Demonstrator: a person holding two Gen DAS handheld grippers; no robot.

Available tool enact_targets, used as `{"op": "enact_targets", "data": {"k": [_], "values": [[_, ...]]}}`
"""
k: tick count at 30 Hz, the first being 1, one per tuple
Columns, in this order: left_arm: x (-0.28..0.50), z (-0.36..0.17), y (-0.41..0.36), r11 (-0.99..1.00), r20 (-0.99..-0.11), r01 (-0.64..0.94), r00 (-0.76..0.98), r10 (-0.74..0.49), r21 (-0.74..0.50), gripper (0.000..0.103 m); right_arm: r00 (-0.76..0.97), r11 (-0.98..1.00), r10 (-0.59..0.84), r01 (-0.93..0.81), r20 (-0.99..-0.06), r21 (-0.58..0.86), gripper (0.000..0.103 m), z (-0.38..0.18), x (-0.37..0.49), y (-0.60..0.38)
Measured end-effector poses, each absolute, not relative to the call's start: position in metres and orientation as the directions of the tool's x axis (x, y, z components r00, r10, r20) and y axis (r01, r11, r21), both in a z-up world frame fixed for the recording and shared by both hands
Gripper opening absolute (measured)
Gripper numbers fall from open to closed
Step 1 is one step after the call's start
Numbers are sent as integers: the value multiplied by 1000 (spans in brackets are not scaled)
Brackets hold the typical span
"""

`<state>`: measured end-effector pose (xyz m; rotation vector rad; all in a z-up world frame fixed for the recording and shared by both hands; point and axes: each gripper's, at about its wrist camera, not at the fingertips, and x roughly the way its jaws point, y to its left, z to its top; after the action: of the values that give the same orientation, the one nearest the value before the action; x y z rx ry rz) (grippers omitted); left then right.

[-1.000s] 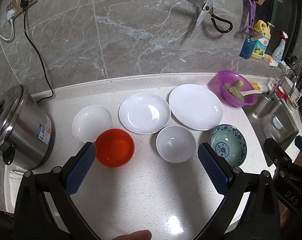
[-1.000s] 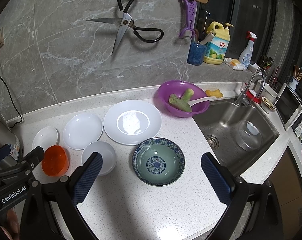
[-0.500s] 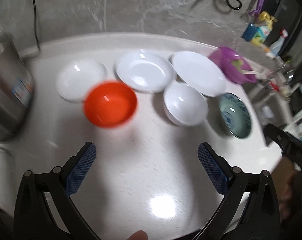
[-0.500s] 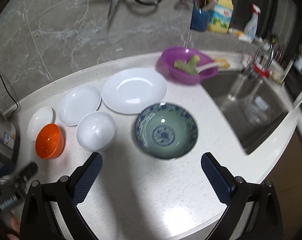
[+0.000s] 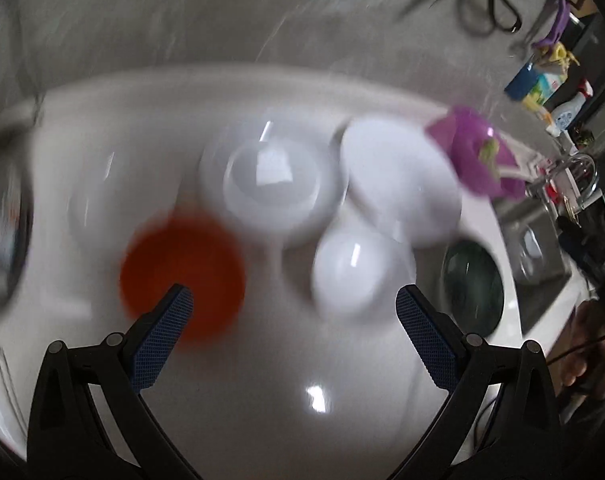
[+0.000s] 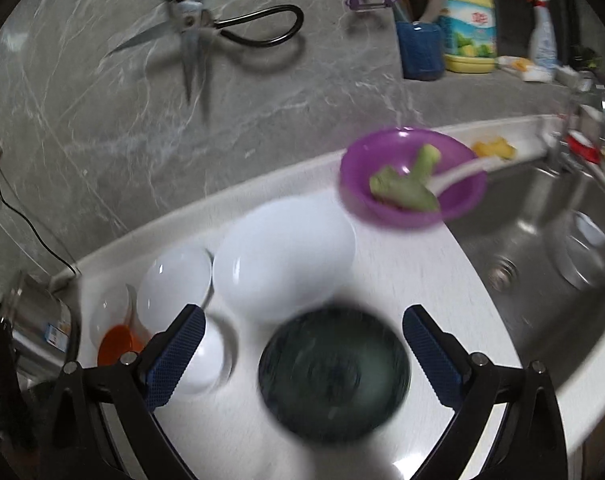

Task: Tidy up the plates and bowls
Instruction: 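Move the left tool to the large white plate rim while the right tool reaches its rim too, then close the left gripper on the plate rim while the right gripper closes on it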

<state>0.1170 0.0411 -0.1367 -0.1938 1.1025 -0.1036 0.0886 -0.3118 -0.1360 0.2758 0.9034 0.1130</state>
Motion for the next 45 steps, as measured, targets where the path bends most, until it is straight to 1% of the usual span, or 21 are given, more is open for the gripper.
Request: {"op": "enact_targets", "data": {"k": [3, 4, 6, 7, 9, 11, 12, 13, 15, 17, 19, 23, 26, 27, 28, 29, 32, 34, 37, 39, 45], "values": [[179, -126, 18, 979, -875, 87, 440, -203, -183, 102, 589, 914, 325, 6, -740, 405, 100, -152, 132, -347], [194, -125, 13, 972, -870, 121, 435, -232, -199, 102, 565, 885, 375, 17, -735, 465, 97, -162, 147, -359], [228, -125, 0, 933, -844, 228, 404, -352, -279, 102, 525, 824, 459, 51, -717, 564, 95, -180, 168, -376], [240, -129, -5, 924, -845, 254, 389, -367, -284, 102, 503, 781, 503, 84, -703, 619, 95, -194, 179, -384], [266, -141, -15, 914, -864, 299, 341, -372, -276, 101, 484, 745, 528, 130, -697, 655, 95, -212, 189, -388], [295, -158, -21, 898, -881, 317, 263, -393, -306, 95, 467, 712, 556, 159, -687, 684, 94, -229, 196, -386], [308, -169, -23, 874, -879, 326, 195, -435, -360, 95, 461, 705, 561, 168, -687, 689, 88, -234, 199, -386], [323, -180, -26, 862, -882, 328, 140, -449, -387, 95, 448, 704, 560, 186, -697, 686, 81, -242, 203, -385], [345, -193, -33, 879, -913, 335, 110, -393, -338, 95, 415, 689, 571, 228, -708, 688, 73, -256, 211, -383], [358, -209, -32, 872, -918, 361, 93, -385, -329, 94, 386, 677, 569, 280, -726, 680, 71, -269, 217, -384], [371, -219, -38, 856, -916, 384, 60, -397, -346, 94, 375, 649, 586, 314, -718, 693, 69, -277, 222, -385], [372, -232, -48, 828, -913, 430, 22, -408, -360, 94, 349, 589, 623, 380, -700, 713, 68, -295, 231, -387], [381, -243, -56, 807, -903, 447, -5, -429, -386, 94, 337, 569, 631, 411, -698, 712, 64, -303, 235, -384], [383, -246, -59, 802, -901, 452, -13, -433, -392, 93, 327, 574, 630, 415, -704, 706, 61, -305, 235, -382], [384, -249, -65, 797, -900, 457, -21, -435, -395, 88, 317, 581, 629, 415, -710, 700, 59, -307, 238, -377], [386, -252, -68, 791, -898, 461, -32, -438, -402, 79, 317, 583, 632, 406, -707, 703, 58, -309, 238, -377], [384, -259, -78, 771, -894, 478, -71, -443, -420, 67, 320, 584, 642, 385, -696, 715, 54, -309, 242, -370], [383, -263, -81, 765, -896, 488, -89, -435, -420, 66, 328, 586, 648, 362, -687, 725, 52, -309, 245, -367], [384, -269, -82, 766, -895, 482, -99, -434, -425, 62, 319, 611, 632, 355, -706, 707, 50, -311, 255, -360], [386, -269, -78, 769, -890, 468, -99, -444, -436, 62, 308, 618, 626, 365, -716, 697, 48, -314, 257, -358], [391, -265, -77, 766, -887, 468, -98, -451, -442, 62, 286, 603, 651, 367, -703, 708, 38, -327, 267, -349]]}}
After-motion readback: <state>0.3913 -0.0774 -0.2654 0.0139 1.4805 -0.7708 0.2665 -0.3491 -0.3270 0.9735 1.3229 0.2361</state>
